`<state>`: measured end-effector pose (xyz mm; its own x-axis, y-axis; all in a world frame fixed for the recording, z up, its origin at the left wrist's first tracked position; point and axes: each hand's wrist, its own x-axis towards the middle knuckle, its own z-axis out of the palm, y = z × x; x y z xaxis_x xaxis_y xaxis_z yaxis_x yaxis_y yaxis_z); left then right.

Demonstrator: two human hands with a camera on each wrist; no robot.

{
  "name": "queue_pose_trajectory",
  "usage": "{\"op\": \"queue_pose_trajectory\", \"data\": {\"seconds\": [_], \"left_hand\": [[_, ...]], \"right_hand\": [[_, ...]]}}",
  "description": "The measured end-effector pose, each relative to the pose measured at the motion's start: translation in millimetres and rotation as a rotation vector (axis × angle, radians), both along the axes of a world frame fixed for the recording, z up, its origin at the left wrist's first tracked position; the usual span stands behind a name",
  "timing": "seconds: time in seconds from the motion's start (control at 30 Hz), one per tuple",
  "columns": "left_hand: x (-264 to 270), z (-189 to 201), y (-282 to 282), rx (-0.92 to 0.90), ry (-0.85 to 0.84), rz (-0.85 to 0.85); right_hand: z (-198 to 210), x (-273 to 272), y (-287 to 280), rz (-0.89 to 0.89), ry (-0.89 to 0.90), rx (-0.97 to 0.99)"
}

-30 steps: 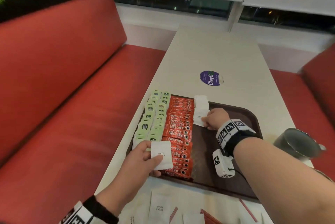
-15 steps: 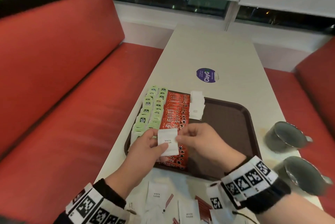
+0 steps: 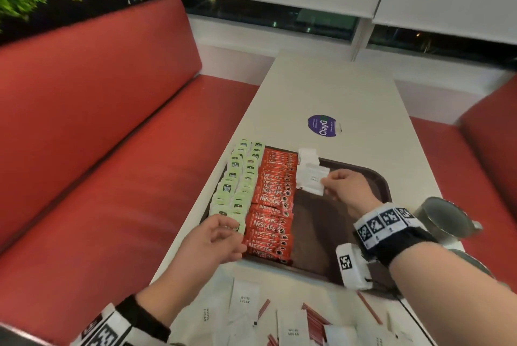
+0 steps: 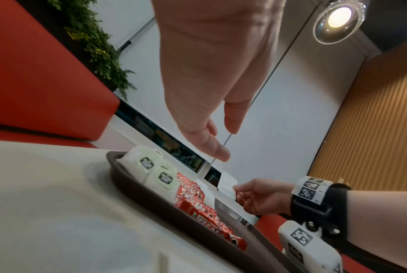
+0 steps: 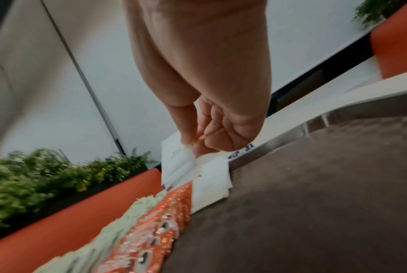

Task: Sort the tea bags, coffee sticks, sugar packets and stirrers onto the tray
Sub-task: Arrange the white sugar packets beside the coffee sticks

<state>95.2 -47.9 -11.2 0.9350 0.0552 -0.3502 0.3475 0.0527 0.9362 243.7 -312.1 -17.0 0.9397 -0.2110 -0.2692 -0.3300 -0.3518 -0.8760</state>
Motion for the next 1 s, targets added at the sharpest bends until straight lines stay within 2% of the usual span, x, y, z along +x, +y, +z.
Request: {"op": "queue_pose_trajectory", "data": {"seconds": [0.17,0.37,0.5,0.57,0.67,0.73,0.8,0.87,1.0], "left_hand": [[-19.7,-9.9,21.1,0.015,0.017,0.060],[-40.0,-16.4,41.0,0.027,0.033,0.150],[-47.1,-16.9,40.4,0.055,0.043,0.168],[-50.1,-15.9,37.7,0.073,0.039,0.165],[-54.3,-16.1,38.7,0.144,0.031,0.136],[-57.3,-18.1,43.0,0.291,0.020,0.095],[-62.1,-19.9,48.5,0.515,-0.005,0.009],[-67.7,-20.9,51.2,0.711,-0.006,-0.117],[-74.0,-28.5,44.0,1.012,0.031,-0.396]], "right_hand": [[-28.8,34.9,3.0,0.015,0.151,-0.128],[-39.5,50.0,9.5,0.080,0.220,-0.179],[-37.8,52.9,10.7,0.119,0.328,-0.235],[-36.4,51.7,8.4,0.156,0.278,-0.299],[-25.5,39.7,7.3,0.105,0.084,-0.312],[-9.1,21.5,14.7,0.073,-0.063,-0.265],[13.1,-15.5,31.1,0.173,-0.164,-0.193],[25.2,-64.2,45.8,0.363,-0.189,-0.201],[14.4,-141.2,79.4,0.936,-0.058,-0.591]]}}
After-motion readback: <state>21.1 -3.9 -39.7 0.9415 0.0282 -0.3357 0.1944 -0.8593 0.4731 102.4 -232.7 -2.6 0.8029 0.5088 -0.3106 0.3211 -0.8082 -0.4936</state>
